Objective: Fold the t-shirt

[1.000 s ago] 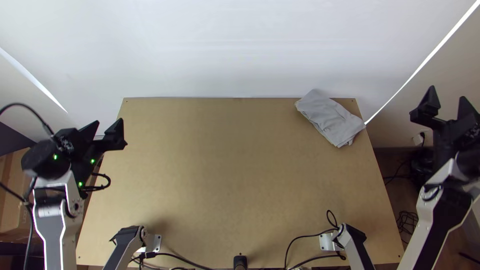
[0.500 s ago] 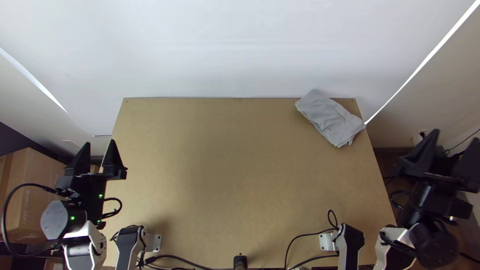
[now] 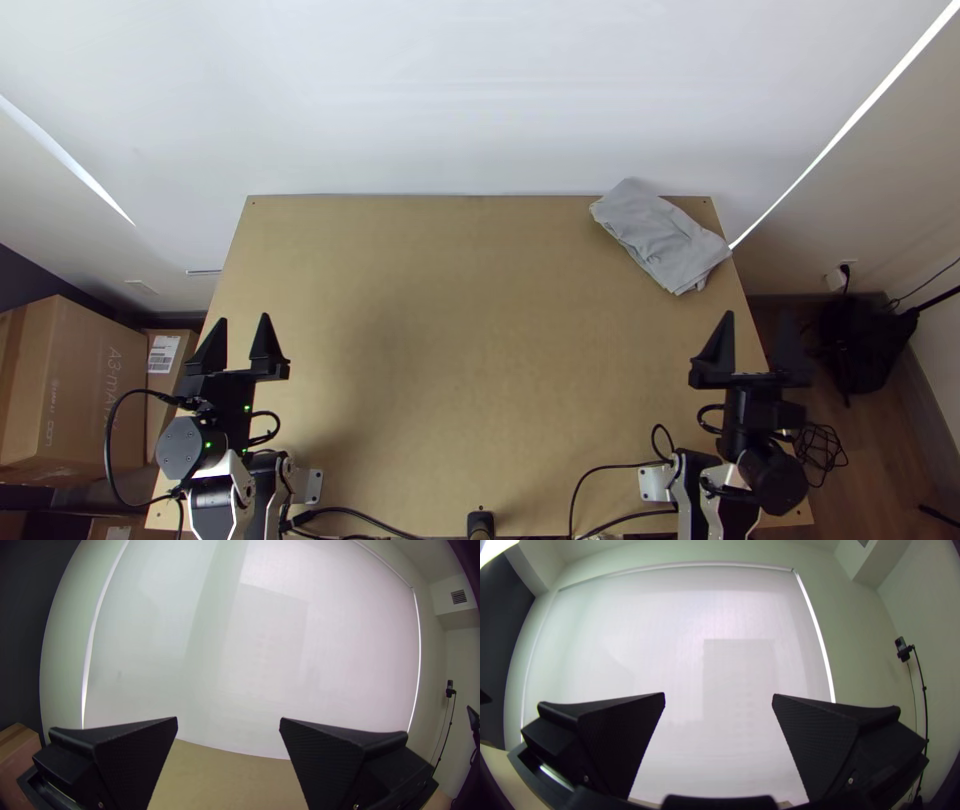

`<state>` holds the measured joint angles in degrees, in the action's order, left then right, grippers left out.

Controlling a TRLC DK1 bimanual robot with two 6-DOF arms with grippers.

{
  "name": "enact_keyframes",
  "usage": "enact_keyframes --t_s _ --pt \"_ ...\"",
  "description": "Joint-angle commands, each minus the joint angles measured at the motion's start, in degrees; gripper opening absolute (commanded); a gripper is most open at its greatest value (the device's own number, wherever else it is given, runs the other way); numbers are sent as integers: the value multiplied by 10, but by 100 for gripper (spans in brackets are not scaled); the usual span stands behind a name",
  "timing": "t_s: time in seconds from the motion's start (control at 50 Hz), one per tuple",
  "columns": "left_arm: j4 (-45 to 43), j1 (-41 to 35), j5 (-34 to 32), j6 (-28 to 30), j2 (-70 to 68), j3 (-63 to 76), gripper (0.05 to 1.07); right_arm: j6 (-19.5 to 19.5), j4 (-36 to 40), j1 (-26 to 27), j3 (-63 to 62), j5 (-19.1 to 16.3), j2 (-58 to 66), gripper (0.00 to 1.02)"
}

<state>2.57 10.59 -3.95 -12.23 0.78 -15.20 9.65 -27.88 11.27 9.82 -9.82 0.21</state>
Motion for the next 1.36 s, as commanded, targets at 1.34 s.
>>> enact_keyframes --t_s 1.34 --pt "-25 -43 9 61 -8 150 103 27 264 -92 -96 21 -5 99"
